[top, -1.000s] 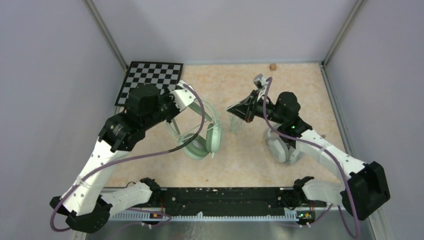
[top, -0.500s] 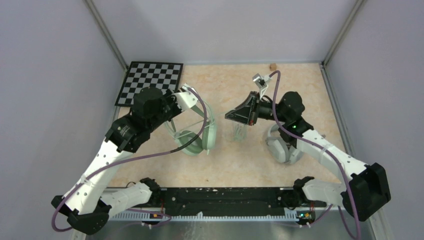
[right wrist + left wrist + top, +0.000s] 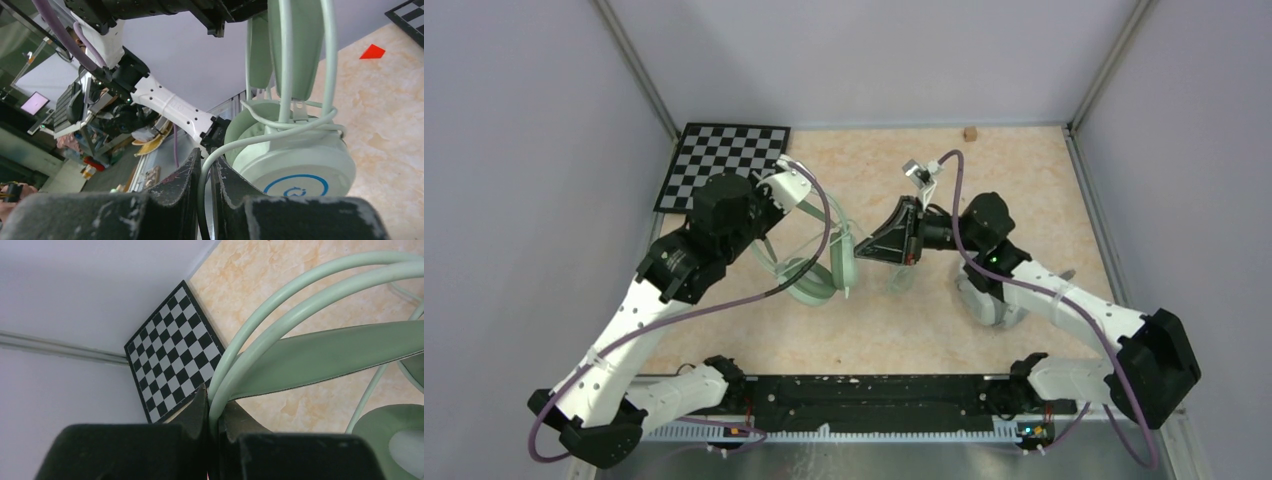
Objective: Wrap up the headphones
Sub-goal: Wrap the headphones cable around the headphones.
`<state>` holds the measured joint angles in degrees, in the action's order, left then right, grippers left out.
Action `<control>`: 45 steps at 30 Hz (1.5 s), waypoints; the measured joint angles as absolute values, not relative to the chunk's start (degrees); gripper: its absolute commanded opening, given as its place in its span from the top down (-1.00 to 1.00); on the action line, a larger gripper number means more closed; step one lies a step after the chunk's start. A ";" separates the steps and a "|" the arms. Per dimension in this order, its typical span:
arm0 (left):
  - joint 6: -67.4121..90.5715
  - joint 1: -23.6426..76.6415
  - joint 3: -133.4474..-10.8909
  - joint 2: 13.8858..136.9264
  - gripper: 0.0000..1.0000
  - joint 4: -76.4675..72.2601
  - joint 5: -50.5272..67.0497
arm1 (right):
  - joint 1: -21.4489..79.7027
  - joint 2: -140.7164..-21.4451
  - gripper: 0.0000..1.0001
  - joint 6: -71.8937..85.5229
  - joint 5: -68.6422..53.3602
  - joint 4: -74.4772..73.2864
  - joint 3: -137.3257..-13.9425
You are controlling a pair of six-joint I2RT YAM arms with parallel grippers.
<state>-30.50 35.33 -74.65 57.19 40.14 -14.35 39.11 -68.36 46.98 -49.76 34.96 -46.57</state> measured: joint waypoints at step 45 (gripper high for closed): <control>18.28 35.29 -75.55 62.85 1.00 32.51 -19.90 | 62.26 -63.05 0.66 22.20 -10.94 19.90 -49.47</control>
